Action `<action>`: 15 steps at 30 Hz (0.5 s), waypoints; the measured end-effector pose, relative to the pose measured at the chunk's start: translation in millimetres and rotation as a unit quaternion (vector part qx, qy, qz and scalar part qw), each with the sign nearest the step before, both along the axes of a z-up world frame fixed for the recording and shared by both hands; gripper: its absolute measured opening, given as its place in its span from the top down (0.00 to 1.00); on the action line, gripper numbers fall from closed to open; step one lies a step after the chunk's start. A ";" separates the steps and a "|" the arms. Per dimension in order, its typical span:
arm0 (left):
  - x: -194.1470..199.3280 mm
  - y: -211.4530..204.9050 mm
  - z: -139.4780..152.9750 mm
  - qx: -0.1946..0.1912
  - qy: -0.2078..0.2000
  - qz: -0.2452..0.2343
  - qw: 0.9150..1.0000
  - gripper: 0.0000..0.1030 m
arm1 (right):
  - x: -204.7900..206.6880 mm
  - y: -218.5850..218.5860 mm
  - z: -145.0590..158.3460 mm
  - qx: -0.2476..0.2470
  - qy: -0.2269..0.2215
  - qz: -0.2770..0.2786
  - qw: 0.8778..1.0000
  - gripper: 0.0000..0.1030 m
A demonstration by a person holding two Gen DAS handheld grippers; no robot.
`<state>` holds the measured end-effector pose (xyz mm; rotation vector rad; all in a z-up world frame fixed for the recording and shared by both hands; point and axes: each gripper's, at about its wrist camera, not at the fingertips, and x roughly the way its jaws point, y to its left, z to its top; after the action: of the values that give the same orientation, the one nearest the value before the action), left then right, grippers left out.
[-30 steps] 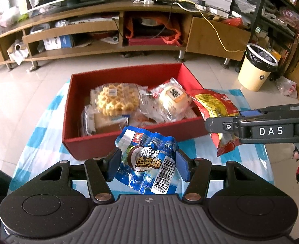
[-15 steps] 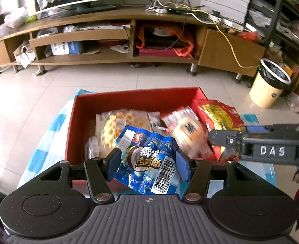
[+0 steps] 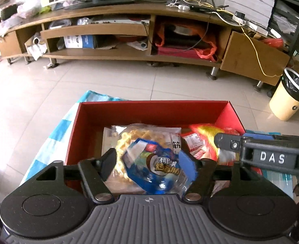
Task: Organize snacks
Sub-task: 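Lower both packs into the box and open both tools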
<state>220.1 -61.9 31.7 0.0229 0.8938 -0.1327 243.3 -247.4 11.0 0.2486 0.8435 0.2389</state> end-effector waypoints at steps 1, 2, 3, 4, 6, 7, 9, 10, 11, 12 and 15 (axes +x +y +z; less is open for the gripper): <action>-0.6 1.5 0.7 -0.003 0.000 0.003 1.000 0.20 | 0.5 -0.6 0.6 0.001 -0.001 -0.002 1.000 0.43; -1.9 3.0 1.9 -0.005 -0.001 0.004 1.000 0.18 | 0.3 -1.9 1.5 0.005 -0.003 -0.002 1.000 0.42; -3.0 3.0 3.4 -0.004 -0.002 0.004 1.000 0.17 | -0.8 -3.2 3.0 0.008 -0.005 -0.004 1.000 0.38; -4.3 3.1 4.9 -0.003 -0.003 0.005 1.000 0.17 | -2.0 -3.8 4.7 0.008 -0.007 -0.005 1.000 0.38; -8.5 2.7 8.9 0.001 -0.009 0.006 1.000 0.16 | -5.8 -3.5 8.8 0.005 -0.012 -0.004 1.000 0.37; -11.3 2.7 11.2 0.003 -0.013 0.008 1.000 0.15 | -7.6 -3.2 10.3 0.003 -0.014 -0.004 1.000 0.37; -14.9 4.2 14.8 0.003 -0.016 0.014 1.000 0.14 | -12.2 -2.3 13.0 0.001 -0.016 -0.004 1.000 0.37; -16.5 4.9 15.9 0.002 -0.016 0.016 1.000 0.14 | -14.6 -1.9 14.3 0.000 -0.018 -0.006 1.000 0.37; -18.2 6.2 17.1 0.003 -0.016 0.019 1.000 0.13 | -16.6 -1.5 15.3 0.000 -0.018 -0.006 1.000 0.37; -20.2 8.0 17.7 0.005 -0.016 0.023 1.000 0.13 | -19.1 -1.4 16.5 0.000 -0.019 -0.006 1.000 0.37; -25.6 12.3 18.1 0.017 -0.017 0.035 0.999 0.11 | -28.2 0.3 19.4 -0.011 -0.020 -0.011 1.000 0.37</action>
<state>194.6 -49.6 49.8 0.0264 0.8613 -0.0518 215.1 -247.0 30.4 0.2319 0.8036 0.2121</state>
